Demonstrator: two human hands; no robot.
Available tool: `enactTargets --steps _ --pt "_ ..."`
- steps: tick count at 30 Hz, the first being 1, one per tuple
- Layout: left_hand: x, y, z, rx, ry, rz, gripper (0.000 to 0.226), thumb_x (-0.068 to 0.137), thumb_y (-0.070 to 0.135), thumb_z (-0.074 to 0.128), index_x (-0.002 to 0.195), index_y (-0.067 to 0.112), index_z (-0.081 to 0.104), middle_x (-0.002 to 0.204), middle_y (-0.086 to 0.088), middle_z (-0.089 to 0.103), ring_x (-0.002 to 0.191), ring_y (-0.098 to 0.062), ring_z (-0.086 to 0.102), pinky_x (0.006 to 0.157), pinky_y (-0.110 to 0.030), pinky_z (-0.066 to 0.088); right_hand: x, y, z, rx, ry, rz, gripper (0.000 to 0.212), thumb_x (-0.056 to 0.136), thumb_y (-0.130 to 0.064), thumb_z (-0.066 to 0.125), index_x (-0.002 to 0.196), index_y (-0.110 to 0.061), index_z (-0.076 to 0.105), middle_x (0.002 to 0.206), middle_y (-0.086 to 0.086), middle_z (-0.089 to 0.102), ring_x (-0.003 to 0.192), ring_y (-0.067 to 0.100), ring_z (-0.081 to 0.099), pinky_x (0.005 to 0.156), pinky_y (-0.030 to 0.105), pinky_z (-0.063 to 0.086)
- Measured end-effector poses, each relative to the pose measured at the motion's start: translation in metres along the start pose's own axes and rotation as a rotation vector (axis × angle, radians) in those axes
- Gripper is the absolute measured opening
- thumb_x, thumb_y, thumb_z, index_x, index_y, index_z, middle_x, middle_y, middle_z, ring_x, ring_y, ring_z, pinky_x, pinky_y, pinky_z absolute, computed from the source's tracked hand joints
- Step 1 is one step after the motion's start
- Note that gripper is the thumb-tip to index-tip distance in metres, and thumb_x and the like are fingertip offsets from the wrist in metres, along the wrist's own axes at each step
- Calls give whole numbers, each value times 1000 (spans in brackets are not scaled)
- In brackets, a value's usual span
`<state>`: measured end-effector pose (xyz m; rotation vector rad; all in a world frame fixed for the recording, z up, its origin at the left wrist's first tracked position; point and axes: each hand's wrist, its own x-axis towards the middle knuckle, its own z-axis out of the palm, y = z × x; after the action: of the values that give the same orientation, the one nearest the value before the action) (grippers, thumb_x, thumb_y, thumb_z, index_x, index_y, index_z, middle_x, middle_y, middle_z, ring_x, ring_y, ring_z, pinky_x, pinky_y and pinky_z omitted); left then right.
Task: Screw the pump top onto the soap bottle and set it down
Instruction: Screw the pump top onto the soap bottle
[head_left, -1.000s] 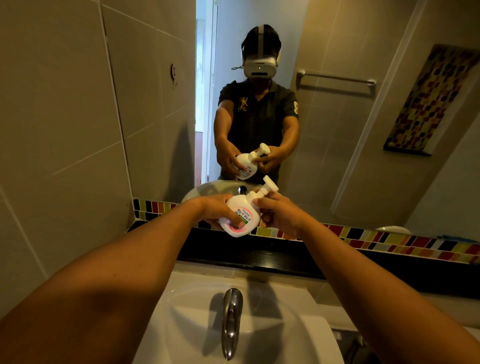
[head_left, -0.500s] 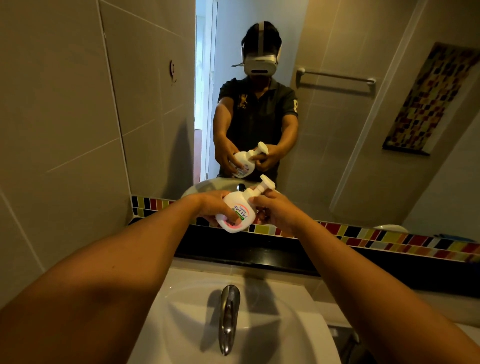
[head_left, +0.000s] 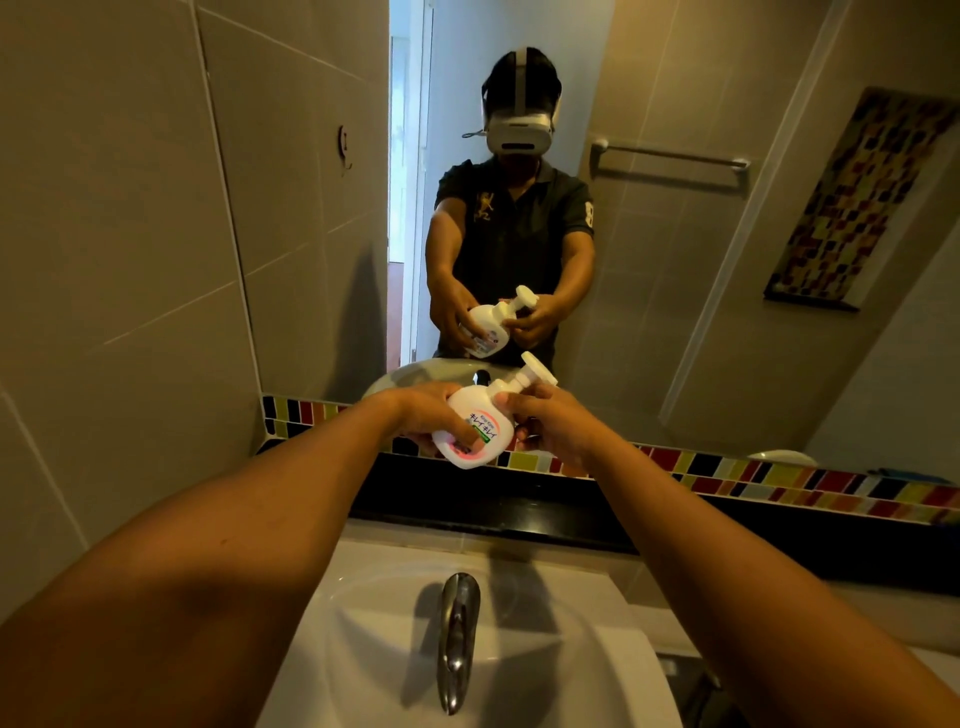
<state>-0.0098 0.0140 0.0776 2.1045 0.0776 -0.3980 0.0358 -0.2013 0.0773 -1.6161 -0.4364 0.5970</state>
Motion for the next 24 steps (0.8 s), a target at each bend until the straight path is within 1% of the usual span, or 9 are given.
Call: enactTargets --steps 2,4,6,7,11,15,17,21,24 --pt "1 1 2 3 -1 4 49 70 20 84 111 27 58 115 -8 67 107 -28 65 89 -47 58 1 0 2 -39 27 -8 38 82 -38 76 111 -17 64 98 10 75 80 20 72 68 31 57" --pt "1 0 3 8 -2 3 48 71 19 83 110 28 57 115 -8 67 106 -28 65 88 -46 58 1 0 3 -64 17 -7 41 82 -43 75 112 -18 64 101 12 75 83 22 71 71 33 56" --pt "1 -1 3 6 -5 -5 47 72 18 82 110 28 56 115 -8 67 107 -28 65 88 -45 58 0 0 0 -72 -21 1 46 81 -42 76 118 -19 62 107 15 74 89 25 70 75 35 57" --pt "1 -1 2 2 -5 -7 46 73 17 82 109 28 56 114 -7 67 107 -29 65 87 -44 58 -1 0 -1 -74 -31 4 44 82 -39 76 119 -20 61 107 14 74 89 25 70 73 34 57" --pt "2 -2 1 22 -11 6 46 71 19 83 108 29 57 113 -6 67 106 -28 65 84 -42 60 -2 -1 -3 -105 6 -18 28 85 -30 74 109 -18 65 100 7 76 83 19 73 65 28 57" --pt "4 -1 5 59 24 53 51 72 18 82 114 26 55 116 -7 66 108 -27 63 91 -47 57 -4 -3 1 -147 73 -44 33 85 -31 75 110 -12 64 93 5 74 71 12 71 58 23 54" --pt "3 1 4 45 -4 48 51 73 18 81 117 24 56 116 -7 67 108 -28 64 91 -46 57 -4 -5 1 -151 79 -40 34 85 -32 74 111 -11 64 87 3 73 63 8 70 55 22 53" --pt "-6 6 -4 -76 -191 -57 55 73 26 81 122 22 56 111 -9 70 96 -27 71 74 -35 62 -4 -10 1 -170 50 -67 20 88 -36 70 96 -19 65 67 -6 73 52 4 68 48 18 50" --pt "-10 10 -7 -143 -267 -101 55 76 25 79 125 21 55 108 -9 71 87 -25 72 66 -30 61 -2 -14 4 -210 64 -115 17 89 -36 68 90 -20 65 64 -9 72 52 3 67 45 16 48"
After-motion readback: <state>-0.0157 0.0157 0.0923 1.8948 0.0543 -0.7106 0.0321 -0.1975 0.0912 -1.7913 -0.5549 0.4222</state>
